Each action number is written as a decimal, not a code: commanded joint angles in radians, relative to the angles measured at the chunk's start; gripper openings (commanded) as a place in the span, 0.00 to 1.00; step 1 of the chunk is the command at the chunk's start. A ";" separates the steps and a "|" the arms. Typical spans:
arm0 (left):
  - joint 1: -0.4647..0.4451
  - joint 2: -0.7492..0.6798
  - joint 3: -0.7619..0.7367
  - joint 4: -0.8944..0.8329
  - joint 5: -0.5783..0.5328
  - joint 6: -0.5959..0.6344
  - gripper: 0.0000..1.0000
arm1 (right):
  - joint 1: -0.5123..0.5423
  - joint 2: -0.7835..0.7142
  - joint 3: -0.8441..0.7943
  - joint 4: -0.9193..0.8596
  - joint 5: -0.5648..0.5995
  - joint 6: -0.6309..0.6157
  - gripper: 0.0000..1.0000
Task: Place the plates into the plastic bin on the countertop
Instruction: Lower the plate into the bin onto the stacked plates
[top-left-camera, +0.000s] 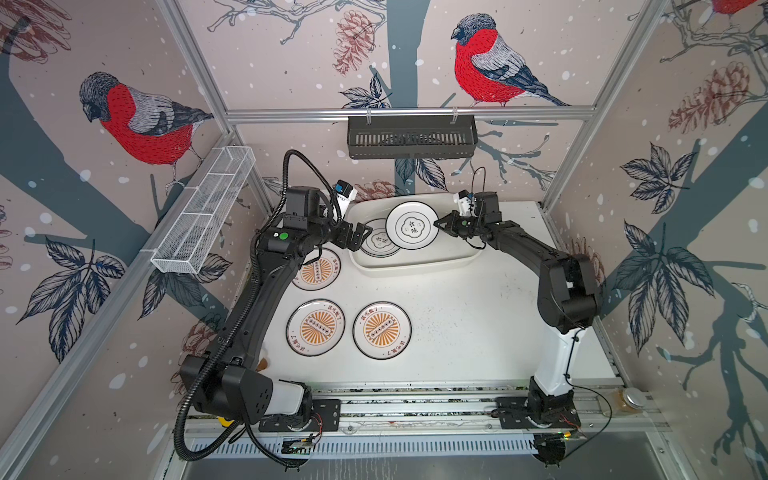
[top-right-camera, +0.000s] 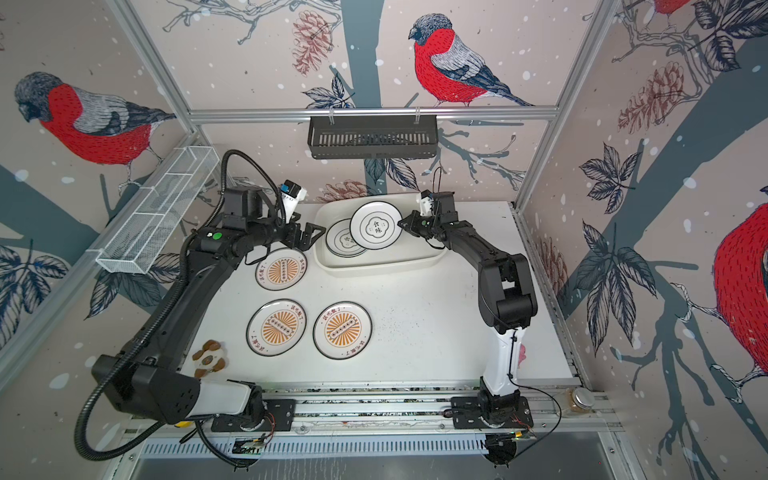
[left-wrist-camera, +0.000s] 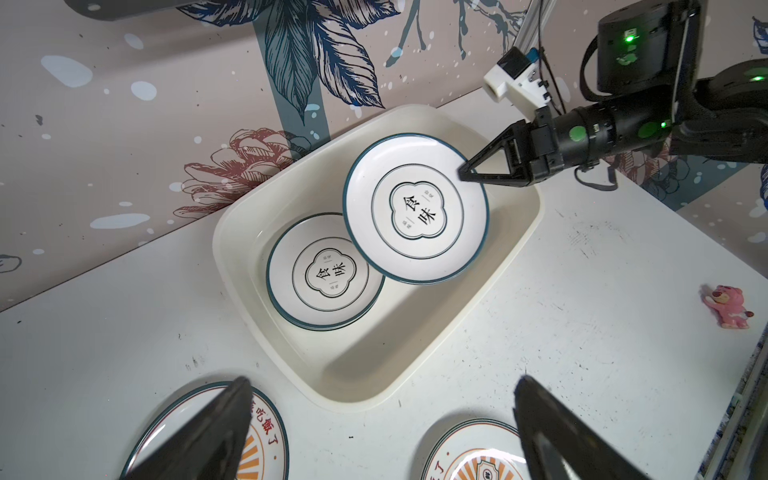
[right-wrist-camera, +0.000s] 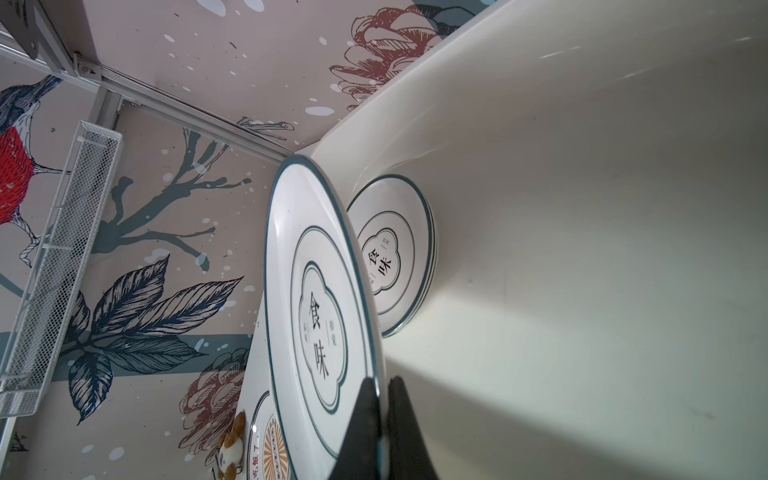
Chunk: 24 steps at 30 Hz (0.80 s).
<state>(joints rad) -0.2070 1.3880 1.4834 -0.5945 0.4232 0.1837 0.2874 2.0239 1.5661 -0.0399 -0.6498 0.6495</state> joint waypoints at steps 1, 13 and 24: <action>-0.001 -0.001 0.008 -0.002 0.037 -0.010 0.97 | 0.029 0.056 0.096 -0.043 0.042 -0.043 0.02; -0.008 0.007 0.008 0.026 0.064 0.010 0.97 | 0.109 0.188 0.171 0.048 0.109 0.062 0.02; -0.013 0.029 0.001 0.070 0.103 -0.003 0.97 | 0.134 0.328 0.353 -0.026 0.161 0.077 0.04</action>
<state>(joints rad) -0.2180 1.4158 1.4853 -0.5625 0.4850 0.1810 0.4171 2.3337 1.8927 -0.0772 -0.4984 0.7074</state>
